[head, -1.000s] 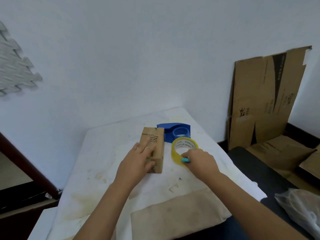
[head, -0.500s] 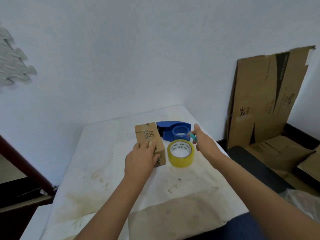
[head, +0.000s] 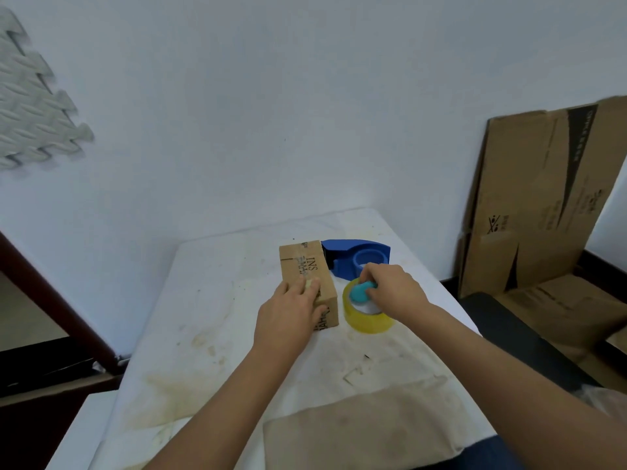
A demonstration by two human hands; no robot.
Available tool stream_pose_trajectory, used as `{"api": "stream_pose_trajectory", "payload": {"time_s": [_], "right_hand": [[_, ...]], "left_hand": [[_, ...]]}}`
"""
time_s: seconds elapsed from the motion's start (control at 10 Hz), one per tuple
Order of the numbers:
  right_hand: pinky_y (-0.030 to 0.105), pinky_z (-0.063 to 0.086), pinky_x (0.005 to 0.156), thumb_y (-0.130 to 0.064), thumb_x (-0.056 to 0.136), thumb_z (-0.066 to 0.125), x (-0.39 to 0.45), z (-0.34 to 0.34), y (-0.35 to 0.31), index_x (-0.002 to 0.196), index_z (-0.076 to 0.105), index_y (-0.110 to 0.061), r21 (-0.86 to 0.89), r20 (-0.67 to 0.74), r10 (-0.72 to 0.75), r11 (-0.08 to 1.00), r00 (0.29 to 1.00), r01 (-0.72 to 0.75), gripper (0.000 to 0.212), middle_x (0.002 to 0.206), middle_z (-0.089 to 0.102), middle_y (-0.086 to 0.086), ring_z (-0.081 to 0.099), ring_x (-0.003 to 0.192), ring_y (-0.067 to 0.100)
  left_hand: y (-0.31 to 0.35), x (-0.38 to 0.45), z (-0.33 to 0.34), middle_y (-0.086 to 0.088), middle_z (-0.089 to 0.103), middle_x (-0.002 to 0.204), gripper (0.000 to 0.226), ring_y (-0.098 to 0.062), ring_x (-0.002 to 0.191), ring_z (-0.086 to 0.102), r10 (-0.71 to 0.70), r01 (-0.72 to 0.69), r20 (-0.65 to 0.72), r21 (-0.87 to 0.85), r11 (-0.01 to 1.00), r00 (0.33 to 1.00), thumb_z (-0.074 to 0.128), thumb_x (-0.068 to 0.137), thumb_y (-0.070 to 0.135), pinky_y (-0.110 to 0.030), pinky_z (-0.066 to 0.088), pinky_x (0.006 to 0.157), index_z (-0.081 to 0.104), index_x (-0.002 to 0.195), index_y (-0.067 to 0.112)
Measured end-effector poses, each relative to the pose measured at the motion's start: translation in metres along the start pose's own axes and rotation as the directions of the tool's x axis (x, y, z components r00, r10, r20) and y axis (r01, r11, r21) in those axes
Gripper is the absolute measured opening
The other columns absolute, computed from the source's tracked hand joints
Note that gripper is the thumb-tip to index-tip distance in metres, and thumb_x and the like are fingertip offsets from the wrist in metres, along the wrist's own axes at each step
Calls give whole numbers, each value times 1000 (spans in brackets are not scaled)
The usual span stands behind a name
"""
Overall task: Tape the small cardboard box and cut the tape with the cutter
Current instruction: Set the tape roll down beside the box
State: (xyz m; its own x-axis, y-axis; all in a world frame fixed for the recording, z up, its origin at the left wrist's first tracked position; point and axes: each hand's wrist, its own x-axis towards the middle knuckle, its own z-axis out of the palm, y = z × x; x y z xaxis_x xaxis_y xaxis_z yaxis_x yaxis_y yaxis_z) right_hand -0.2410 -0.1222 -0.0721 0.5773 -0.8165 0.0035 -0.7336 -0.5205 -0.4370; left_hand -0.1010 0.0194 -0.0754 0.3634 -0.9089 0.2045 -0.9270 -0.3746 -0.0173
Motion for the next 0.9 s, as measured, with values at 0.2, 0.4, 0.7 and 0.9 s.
{"api": "stream_pose_trajectory", "payload": {"time_s": [0.2,0.4,0.7,0.9], "right_hand": [[38,55,83,-15,91,51,-2,6,2,110,68,-23,-13,-12,-10,1000,1000,10,27,114,66,7,62,98,26],[28,51,72,-14,93,49,-5,2,6,101,73,-21,122,-88,-8,992,996,19,27,124,61,4,61,97,20],[18,49,81,-4,93,52,-35,-2,4,93,72,-20,329,-192,-82,933,978,143,25,129,60,1,54,118,18],[28,52,90,-7,95,51,-52,-15,-23,92,72,-20,439,-205,-167,865,964,243,25,121,60,-5,54,115,11]], "left_hand": [[2,-2,-2,4,40,153,53,-19,129,45,-1,1,9,3,1000,1000,39,100,48,-33,53,82,31,149,28],[0,-3,-5,5,44,149,48,-20,125,47,-6,6,-2,-32,999,1000,41,101,42,-33,51,82,35,146,26],[-7,-13,-34,11,24,162,43,-15,136,43,-18,15,-19,-167,986,1000,40,103,34,-34,49,87,38,146,34],[-20,-36,-83,20,22,161,37,-12,135,43,-37,21,-68,-225,974,997,41,102,36,-35,46,90,47,138,39]]}}
